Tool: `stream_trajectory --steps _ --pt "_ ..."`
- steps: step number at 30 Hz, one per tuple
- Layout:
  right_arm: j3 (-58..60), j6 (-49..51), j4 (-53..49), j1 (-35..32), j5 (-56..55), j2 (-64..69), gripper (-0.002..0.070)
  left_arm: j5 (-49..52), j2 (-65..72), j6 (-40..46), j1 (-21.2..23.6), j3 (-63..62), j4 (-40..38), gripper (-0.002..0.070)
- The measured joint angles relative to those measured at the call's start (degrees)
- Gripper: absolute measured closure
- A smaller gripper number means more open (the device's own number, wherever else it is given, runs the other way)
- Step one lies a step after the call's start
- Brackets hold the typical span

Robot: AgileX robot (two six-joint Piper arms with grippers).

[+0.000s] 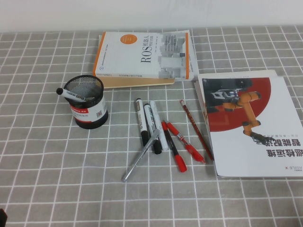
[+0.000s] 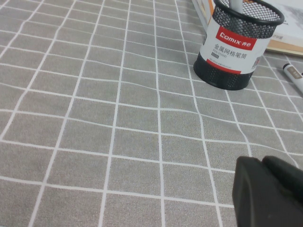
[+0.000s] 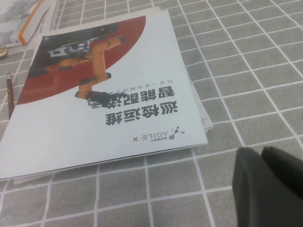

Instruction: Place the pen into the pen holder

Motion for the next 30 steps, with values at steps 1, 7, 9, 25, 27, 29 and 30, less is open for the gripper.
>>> stream_trajectory --steps 1,7,9,25,27,29,30 --pt "0.0 0.0 0.0 0.0 0.0 0.0 0.0688 0.0 0.0 0.0 0.0 0.0 0.0 0.0680" --pt "0.0 0.0 0.0 0.0 0.0 0.0 0.0688 0.0 0.0 0.0 0.0 0.0 0.0 0.0680" --pt "0.0 0.0 0.0 0.0 0.0 0.0 0.0688 0.0 0.0 0.0 0.0 0.0 0.0 0.0680" --pt "0.0 -0.1 -2.1 0.0 0.0 0.0 0.0688 0.0 0.0 0.0 0.0 0.0 0.0 0.0680" --pt "0.0 0.0 -2.1 0.0 0.0 0.0 0.0688 0.0 0.0 0.0 0.0 0.0 0.0 0.0680" --pt "0.0 0.0 -2.1 0.0 0.0 0.0 0.0688 0.0 0.0 0.0 0.0 0.0 0.0 0.0680" --pt "0.0 0.0 -2.1 0.0 0.0 0.0 0.0688 0.0 0.0 0.0 0.0 0.0 0.0 0.0680"
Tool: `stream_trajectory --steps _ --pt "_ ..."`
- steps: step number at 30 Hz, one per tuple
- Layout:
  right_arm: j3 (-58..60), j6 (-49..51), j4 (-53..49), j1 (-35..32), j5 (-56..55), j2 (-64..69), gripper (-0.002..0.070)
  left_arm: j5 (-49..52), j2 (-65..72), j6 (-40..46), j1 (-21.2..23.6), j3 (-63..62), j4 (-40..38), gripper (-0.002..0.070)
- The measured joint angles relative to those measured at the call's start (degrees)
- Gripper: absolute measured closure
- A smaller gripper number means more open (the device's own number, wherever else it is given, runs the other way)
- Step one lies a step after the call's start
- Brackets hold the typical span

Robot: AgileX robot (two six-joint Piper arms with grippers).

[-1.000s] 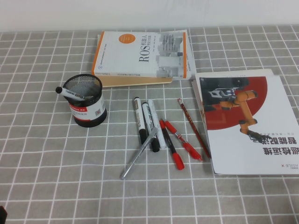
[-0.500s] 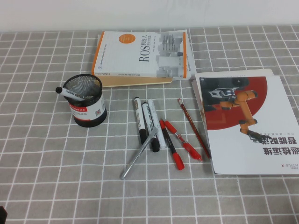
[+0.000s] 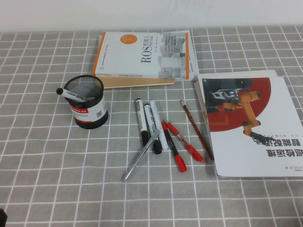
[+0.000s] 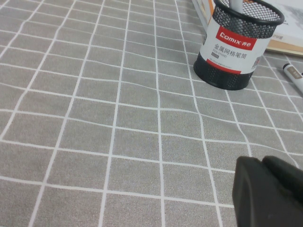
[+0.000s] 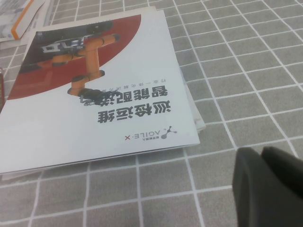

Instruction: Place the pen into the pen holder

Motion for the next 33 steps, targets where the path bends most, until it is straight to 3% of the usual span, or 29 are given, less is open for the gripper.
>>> stream_trajectory --steps 6,13,22,28,33 --pt "0.0 0.2 0.5 0.0 -1.6 0.0 0.0688 0.0 0.0 0.0 0.0 0.0 0.0 0.0680" --pt "0.0 7.2 42.7 0.0 -11.6 0.0 0.0688 0.0 0.0 0.0 0.0 0.0 0.0 0.0680" --pt "0.0 0.0 59.0 0.0 -15.9 0.0 0.0688 0.0 0.0 0.0 0.0 0.0 0.0 0.0680" --pt "-1.9 -9.9 59.6 0.0 -7.1 0.8 0.0688 0.0 0.0 0.0 0.0 0.0 0.0 0.0680" --pt "-13.8 -12.3 45.1 0.0 6.0 14.7 0.0688 0.0 0.0 0.0 0.0 0.0 0.0 0.0680"
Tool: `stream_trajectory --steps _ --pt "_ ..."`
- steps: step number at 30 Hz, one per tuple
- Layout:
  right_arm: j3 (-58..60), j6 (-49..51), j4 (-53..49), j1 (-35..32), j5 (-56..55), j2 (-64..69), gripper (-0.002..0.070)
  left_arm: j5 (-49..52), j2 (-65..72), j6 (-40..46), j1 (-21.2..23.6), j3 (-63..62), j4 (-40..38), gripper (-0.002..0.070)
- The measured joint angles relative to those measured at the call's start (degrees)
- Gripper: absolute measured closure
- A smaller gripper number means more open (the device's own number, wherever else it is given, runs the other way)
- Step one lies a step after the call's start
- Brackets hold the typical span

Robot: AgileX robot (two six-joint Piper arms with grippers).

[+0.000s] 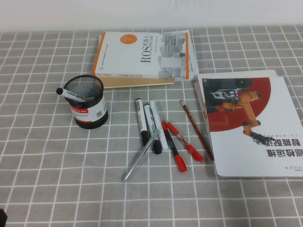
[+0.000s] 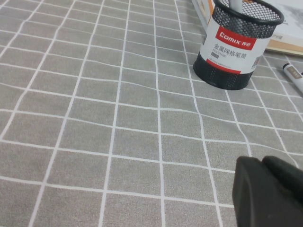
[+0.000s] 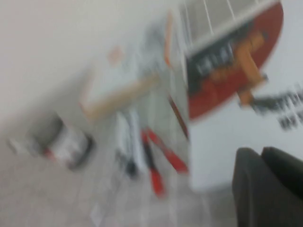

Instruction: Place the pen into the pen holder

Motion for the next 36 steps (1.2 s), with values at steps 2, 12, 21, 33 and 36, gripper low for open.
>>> stream_trajectory --steps 2,12,21,33,36 --pt "-6.0 -0.2 -7.2 0.0 6.7 7.8 0.0688 0.0 0.0 0.0 0.0 0.0 0.0 0.0680" --pt "-34.3 -5.0 -19.2 0.6 24.9 38.9 0.0688 0.0 0.0 0.0 0.0 0.0 0.0 0.0680" --pt "-53.5 3.6 -35.9 15.2 36.0 55.6 0.0688 0.0 0.0 0.0 0.0 0.0 0.0 0.0680" --pt "-74.8 12.5 -58.6 36.0 42.7 79.9 0.0688 0.0 0.0 0.0 0.0 0.0 0.0 0.0680" --pt "-79.6 12.5 -59.1 38.2 42.7 85.4 0.0688 0.0 0.0 0.0 0.0 0.0 0.0 0.0680"
